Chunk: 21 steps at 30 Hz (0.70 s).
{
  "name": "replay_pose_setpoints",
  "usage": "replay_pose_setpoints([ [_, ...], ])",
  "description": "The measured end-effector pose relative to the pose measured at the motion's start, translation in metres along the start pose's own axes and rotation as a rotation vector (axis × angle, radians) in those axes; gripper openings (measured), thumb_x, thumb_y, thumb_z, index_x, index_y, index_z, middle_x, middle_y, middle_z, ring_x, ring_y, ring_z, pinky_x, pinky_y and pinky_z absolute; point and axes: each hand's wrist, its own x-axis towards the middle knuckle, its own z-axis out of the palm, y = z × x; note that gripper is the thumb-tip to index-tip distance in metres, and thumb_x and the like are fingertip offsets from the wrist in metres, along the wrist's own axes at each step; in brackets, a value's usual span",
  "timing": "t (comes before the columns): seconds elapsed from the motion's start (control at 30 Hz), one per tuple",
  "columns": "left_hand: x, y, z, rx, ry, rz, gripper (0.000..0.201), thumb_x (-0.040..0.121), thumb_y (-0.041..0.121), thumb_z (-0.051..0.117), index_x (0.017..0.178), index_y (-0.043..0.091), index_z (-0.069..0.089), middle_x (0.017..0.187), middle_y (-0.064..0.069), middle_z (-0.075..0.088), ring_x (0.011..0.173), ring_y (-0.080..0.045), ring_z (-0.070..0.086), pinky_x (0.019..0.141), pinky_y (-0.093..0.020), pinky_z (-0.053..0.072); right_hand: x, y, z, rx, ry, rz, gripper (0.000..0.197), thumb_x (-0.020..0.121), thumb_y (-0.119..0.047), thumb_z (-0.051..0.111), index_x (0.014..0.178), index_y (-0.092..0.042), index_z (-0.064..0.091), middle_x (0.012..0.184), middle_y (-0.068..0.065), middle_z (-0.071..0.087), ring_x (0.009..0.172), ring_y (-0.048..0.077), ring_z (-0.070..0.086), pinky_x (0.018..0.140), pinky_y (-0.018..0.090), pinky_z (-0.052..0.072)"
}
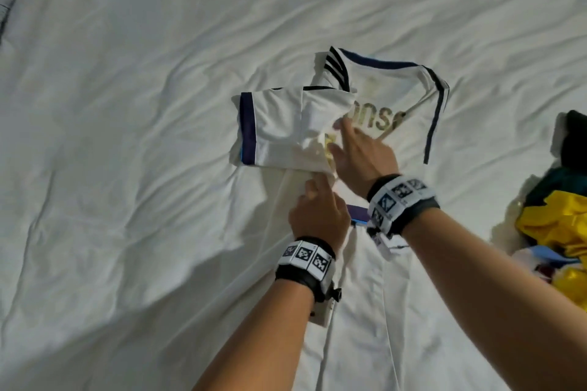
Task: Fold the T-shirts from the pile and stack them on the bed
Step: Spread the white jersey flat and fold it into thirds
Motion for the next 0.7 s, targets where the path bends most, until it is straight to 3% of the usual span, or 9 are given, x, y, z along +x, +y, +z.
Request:
replay_pose_setpoints([
  [0.1,-0.023,-0.025,-0.010,-0.004,-0.039,-0.058,0.039,0.090,0.030,0.050,0.121,0.010,0.060,0.094,-0.012,0.068,0.077,-0.033,0.067,0.068,-0.040,0.056,-0.049,-0.018,0.023,-0.022,-0.130,0.008,0.025,0.107,-0.035,0.036,0.129,-0.023,0.039,0.091,0.009,0.067,0.066,0.030,0.054,0.056,0.034,0.037],
  [0.17,-0.038,-0.048,-0.014,0.059,-0.044,-0.010,0.033,0.093,0.022,0.042,0.116,0.008,0.061,0.085,-0.016,0.069,0.075,-0.035,0.070,0.066,-0.041,0.056,-0.078,-0.028,0.039,-0.032,-0.225,0.030,0.026,0.107,-0.036,0.033,0.129,-0.025,0.039,0.091,0.012,0.069,0.073,0.035,0.062,0.060,0.038,0.042],
  [0.27,-0.068,-0.075,-0.027,0.173,-0.197,-0.022,0.046,0.086,0.029,0.061,0.130,0.016,0.051,0.106,-0.010,0.070,0.098,-0.034,0.068,0.081,-0.043,0.052,-0.113,-0.043,0.063,0.025,-0.307,0.062,0.022,0.105,-0.044,0.034,0.117,-0.028,0.044,0.092,0.010,0.069,0.083,0.037,0.066,0.064,0.040,0.046],
  [0.33,-0.087,-0.094,-0.036,0.197,-0.223,-0.016,0.055,0.082,0.034,0.064,0.132,0.019,0.045,0.113,-0.009,0.069,0.105,-0.034,0.065,0.086,-0.043,0.051,-0.128,-0.053,0.074,0.094,-0.322,0.120,0.035,0.104,-0.056,0.029,0.108,-0.028,0.050,0.094,0.007,0.067,0.085,0.033,0.065,0.064,0.038,0.041],
  [0.43,-0.107,-0.122,-0.049,0.255,-0.196,-0.041,0.045,0.084,0.033,0.057,0.125,0.017,0.047,0.109,-0.009,0.068,0.103,-0.036,0.064,0.084,-0.043,0.050,-0.137,-0.065,0.081,0.204,-0.323,0.225,0.049,0.099,-0.068,0.030,0.099,-0.026,0.055,0.098,0.004,0.062,0.088,0.029,0.059,0.070,0.037,0.038],
  [0.57,-0.134,-0.146,-0.069,0.264,-0.235,-0.057,0.028,0.088,0.031,0.052,0.110,0.015,0.051,0.103,-0.008,0.066,0.097,-0.037,0.065,0.075,-0.041,0.046,-0.140,-0.071,0.084,0.299,-0.253,0.360,0.024,0.098,-0.044,0.054,0.088,-0.023,0.060,0.090,0.001,0.065,0.085,0.024,0.061,0.074,0.036,0.049],
  [0.63,-0.148,-0.149,-0.078,0.265,-0.235,-0.039,0.024,0.087,0.028,0.052,0.108,0.015,0.049,0.097,-0.008,0.069,0.091,-0.036,0.067,0.070,-0.038,0.043,-0.142,-0.071,0.082,0.338,-0.172,0.393,0.020,0.097,-0.036,0.059,0.086,-0.020,0.064,0.085,0.001,0.066,0.082,0.023,0.063,0.070,0.032,0.046],
  [0.7,-0.163,-0.148,-0.084,0.279,-0.248,0.000,0.031,0.086,0.023,0.053,0.115,0.014,0.048,0.094,-0.010,0.071,0.089,-0.037,0.068,0.070,-0.038,0.043,-0.146,-0.072,0.077,0.391,-0.102,0.397,0.016,0.095,-0.028,0.062,0.086,-0.017,0.068,0.082,0.000,0.068,0.080,0.019,0.062,0.070,0.027,0.039],
])
